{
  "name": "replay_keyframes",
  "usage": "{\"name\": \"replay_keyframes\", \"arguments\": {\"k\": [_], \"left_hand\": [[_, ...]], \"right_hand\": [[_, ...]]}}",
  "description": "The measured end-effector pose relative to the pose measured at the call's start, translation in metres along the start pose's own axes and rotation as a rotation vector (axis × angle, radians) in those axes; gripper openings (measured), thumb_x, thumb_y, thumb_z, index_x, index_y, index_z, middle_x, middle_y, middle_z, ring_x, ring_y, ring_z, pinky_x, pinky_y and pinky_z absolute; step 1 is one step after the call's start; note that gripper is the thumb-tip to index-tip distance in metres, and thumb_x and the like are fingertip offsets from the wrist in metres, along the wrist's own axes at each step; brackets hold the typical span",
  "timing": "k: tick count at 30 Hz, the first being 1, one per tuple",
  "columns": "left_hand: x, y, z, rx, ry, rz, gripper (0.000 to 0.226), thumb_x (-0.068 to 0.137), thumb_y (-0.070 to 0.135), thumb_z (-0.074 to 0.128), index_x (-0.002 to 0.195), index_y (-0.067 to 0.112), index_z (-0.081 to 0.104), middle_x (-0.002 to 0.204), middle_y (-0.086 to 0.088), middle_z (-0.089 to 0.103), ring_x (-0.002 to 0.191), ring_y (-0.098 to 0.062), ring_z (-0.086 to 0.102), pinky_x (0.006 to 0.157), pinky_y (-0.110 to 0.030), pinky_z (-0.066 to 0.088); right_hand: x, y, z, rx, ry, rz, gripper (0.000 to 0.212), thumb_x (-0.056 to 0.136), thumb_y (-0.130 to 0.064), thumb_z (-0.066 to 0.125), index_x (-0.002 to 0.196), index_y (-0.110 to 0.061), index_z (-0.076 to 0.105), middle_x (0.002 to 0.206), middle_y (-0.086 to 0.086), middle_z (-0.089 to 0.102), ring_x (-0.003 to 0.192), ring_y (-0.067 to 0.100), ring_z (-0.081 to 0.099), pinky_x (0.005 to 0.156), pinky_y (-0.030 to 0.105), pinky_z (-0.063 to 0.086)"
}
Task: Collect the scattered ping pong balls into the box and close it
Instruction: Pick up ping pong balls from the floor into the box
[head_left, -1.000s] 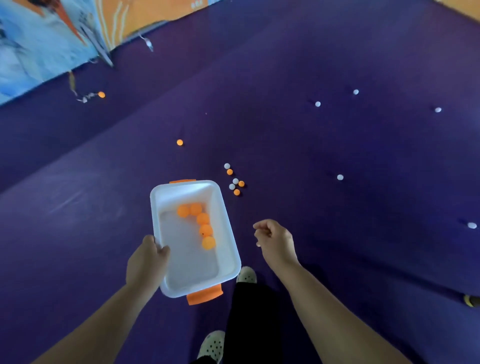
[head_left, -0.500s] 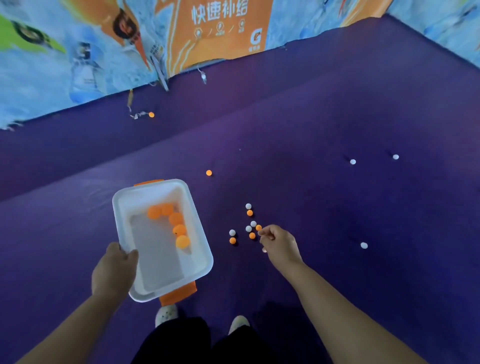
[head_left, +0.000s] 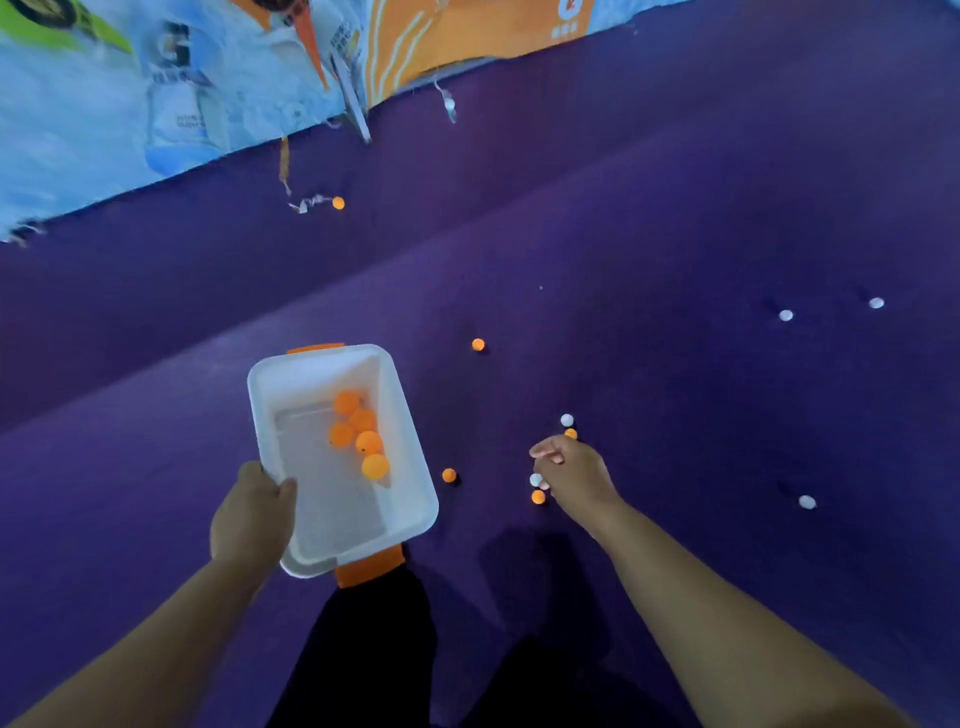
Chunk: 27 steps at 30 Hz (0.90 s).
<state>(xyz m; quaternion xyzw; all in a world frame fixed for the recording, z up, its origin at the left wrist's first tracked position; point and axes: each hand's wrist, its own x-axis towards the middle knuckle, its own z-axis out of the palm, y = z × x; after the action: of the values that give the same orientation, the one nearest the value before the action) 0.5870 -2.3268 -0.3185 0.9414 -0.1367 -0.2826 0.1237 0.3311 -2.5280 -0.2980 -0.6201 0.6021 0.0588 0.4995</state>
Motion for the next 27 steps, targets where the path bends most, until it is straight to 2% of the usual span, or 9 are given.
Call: {"name": "replay_keyframes", "arguments": {"k": [5, 7, 9, 11, 15, 21, 25, 27], "left_hand": [[0.088, -0.001, -0.007, 0.051, -0.073, -0.006, 0.029, 0.096, 0.019, 0.046, 0.113, -0.005, 0.044, 0.1, -0.027, 0.057, 0.095, -0.044, 0.058, 0.071, -0.038, 0.037], [0.12, -0.003, 0.005, 0.062, -0.106, -0.043, 0.028, 0.095, 0.02, 0.045, 0.109, -0.004, 0.045, 0.096, -0.024, 0.056, 0.091, -0.042, 0.057, 0.07, -0.037, 0.037], [0.149, -0.005, 0.025, 0.08, -0.12, -0.076, 0.028, 0.092, 0.026, 0.04, 0.098, 0.0, 0.044, 0.086, -0.016, 0.052, 0.078, -0.037, 0.053, 0.065, -0.036, 0.037], [0.172, -0.007, 0.052, 0.093, -0.136, -0.11, 0.023, 0.089, 0.025, 0.04, 0.092, 0.003, 0.04, 0.077, -0.01, 0.049, 0.07, -0.033, 0.049, 0.059, -0.036, 0.035], [0.213, -0.011, 0.12, 0.079, -0.141, -0.167, 0.015, 0.09, 0.019, 0.046, 0.095, 0.006, 0.041, 0.082, -0.01, 0.053, 0.076, -0.035, 0.052, 0.061, -0.036, 0.037], [0.282, -0.031, 0.238, 0.064, -0.098, -0.139, 0.014, 0.091, 0.02, 0.046, 0.093, 0.006, 0.042, 0.075, -0.007, 0.05, 0.07, -0.033, 0.048, 0.055, -0.034, 0.031], [0.325, -0.05, 0.307, 0.013, -0.05, -0.099, 0.014, 0.093, 0.02, 0.045, 0.092, 0.007, 0.041, 0.07, -0.002, 0.046, 0.069, -0.031, 0.047, 0.053, -0.033, 0.03], [0.343, -0.059, 0.335, -0.038, -0.016, -0.106, 0.015, 0.094, 0.021, 0.043, 0.093, 0.007, 0.04, 0.069, 0.001, 0.045, 0.072, -0.031, 0.046, 0.056, -0.034, 0.029]], "right_hand": [[0.07, -0.034, 0.044, 0.075, -0.044, 0.12, 0.017, 0.09, -0.014, 0.048, 0.093, -0.022, 0.063, 0.092, 0.001, 0.066, 0.072, 0.013, 0.061, 0.071, 0.033, 0.052], [0.099, -0.033, 0.058, 0.149, -0.02, 0.203, 0.019, 0.088, -0.01, 0.046, 0.088, -0.02, 0.062, 0.091, 0.004, 0.067, 0.069, 0.013, 0.06, 0.068, 0.03, 0.049], [0.131, -0.023, 0.072, 0.131, -0.014, 0.243, 0.021, 0.087, -0.011, 0.044, 0.086, -0.022, 0.062, 0.092, 0.005, 0.067, 0.07, 0.015, 0.061, 0.066, 0.03, 0.049], [0.163, -0.007, 0.088, 0.047, -0.047, 0.256, 0.022, 0.088, -0.014, 0.043, 0.089, -0.022, 0.063, 0.095, 0.004, 0.067, 0.078, 0.019, 0.063, 0.067, 0.033, 0.052], [0.227, 0.035, 0.127, -0.286, -0.154, 0.221, 0.027, 0.091, -0.02, 0.04, 0.105, -0.024, 0.063, 0.103, 0.001, 0.065, 0.096, 0.024, 0.061, 0.081, 0.036, 0.051], [0.332, 0.121, 0.212, -0.498, -0.267, 0.125, 0.031, 0.092, -0.014, 0.038, 0.109, -0.027, 0.061, 0.112, 0.001, 0.063, 0.099, 0.026, 0.059, 0.074, 0.031, 0.045], [0.4, 0.181, 0.276, -0.639, -0.375, -0.004, 0.036, 0.094, -0.01, 0.039, 0.123, -0.025, 0.056, 0.123, 0.002, 0.056, 0.106, 0.027, 0.057, 0.083, 0.035, 0.046], [0.429, 0.204, 0.305, -0.688, -0.373, -0.035, 0.041, 0.092, -0.006, 0.041, 0.127, -0.025, 0.051, 0.124, 0.004, 0.05, 0.101, 0.03, 0.058, 0.079, 0.038, 0.049]]}}
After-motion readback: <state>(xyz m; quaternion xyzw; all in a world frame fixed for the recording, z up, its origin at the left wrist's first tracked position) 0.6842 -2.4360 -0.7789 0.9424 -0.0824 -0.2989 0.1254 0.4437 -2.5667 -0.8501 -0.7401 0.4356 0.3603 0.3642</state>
